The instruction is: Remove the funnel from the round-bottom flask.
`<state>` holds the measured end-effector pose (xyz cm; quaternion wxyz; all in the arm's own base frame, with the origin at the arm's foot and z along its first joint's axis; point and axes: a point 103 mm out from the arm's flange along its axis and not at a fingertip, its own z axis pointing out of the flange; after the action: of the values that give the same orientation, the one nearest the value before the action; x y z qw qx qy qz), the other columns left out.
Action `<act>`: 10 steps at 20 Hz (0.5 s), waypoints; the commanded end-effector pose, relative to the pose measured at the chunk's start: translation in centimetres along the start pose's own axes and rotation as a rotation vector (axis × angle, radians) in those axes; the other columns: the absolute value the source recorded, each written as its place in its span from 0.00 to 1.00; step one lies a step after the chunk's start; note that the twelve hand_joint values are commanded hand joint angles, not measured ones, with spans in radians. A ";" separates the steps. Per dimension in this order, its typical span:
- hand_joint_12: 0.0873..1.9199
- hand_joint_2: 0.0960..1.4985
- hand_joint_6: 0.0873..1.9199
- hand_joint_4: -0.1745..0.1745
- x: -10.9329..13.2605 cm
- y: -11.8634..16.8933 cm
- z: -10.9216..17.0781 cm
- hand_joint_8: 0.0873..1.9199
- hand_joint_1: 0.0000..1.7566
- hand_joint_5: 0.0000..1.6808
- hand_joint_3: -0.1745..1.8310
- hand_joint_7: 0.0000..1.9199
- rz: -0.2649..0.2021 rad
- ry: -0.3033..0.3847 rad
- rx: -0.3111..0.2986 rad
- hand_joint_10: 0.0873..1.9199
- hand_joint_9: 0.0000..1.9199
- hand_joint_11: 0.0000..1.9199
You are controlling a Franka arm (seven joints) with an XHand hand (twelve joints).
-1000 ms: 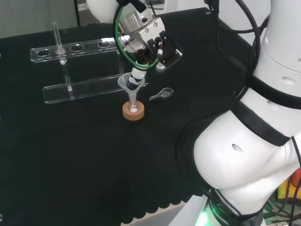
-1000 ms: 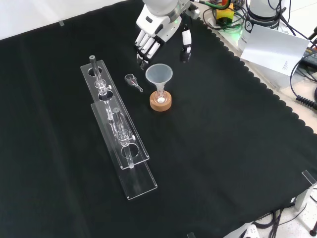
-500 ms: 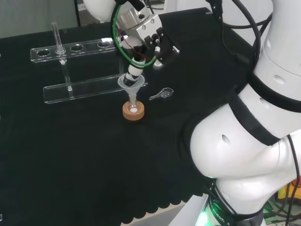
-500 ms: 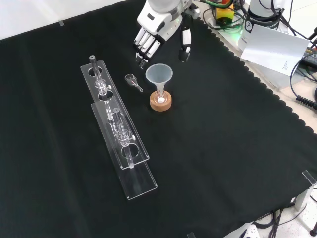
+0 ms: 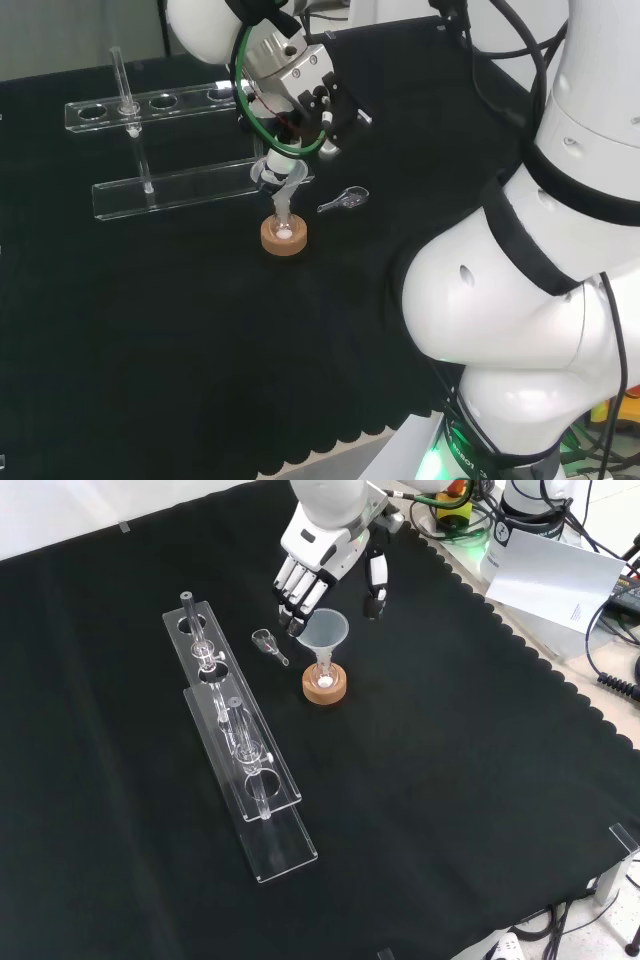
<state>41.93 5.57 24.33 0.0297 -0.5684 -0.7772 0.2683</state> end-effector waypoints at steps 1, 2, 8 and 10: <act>0.70 0.41 0.00 0.42 -2.2 1.8 2.9 0.33 0.37 0.08 0.25 0.02 0.031 0.016 0.044 0.35 0.15 0.18; 0.70 0.41 0.00 0.42 -2.2 1.8 3.0 0.33 0.36 0.08 0.25 0.02 0.032 0.017 0.047 0.35 0.15 0.18; 0.70 0.41 0.00 0.42 -2.4 1.8 3.0 0.33 0.35 0.08 0.25 0.02 0.037 0.018 0.049 0.35 0.14 0.18; 0.70 0.41 0.00 0.42 -2.4 1.8 3.0 0.33 0.35 0.07 0.25 0.02 0.035 0.020 0.051 0.35 0.14 0.18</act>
<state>42.91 2.43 21.92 0.0489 -0.5869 -0.7579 0.2807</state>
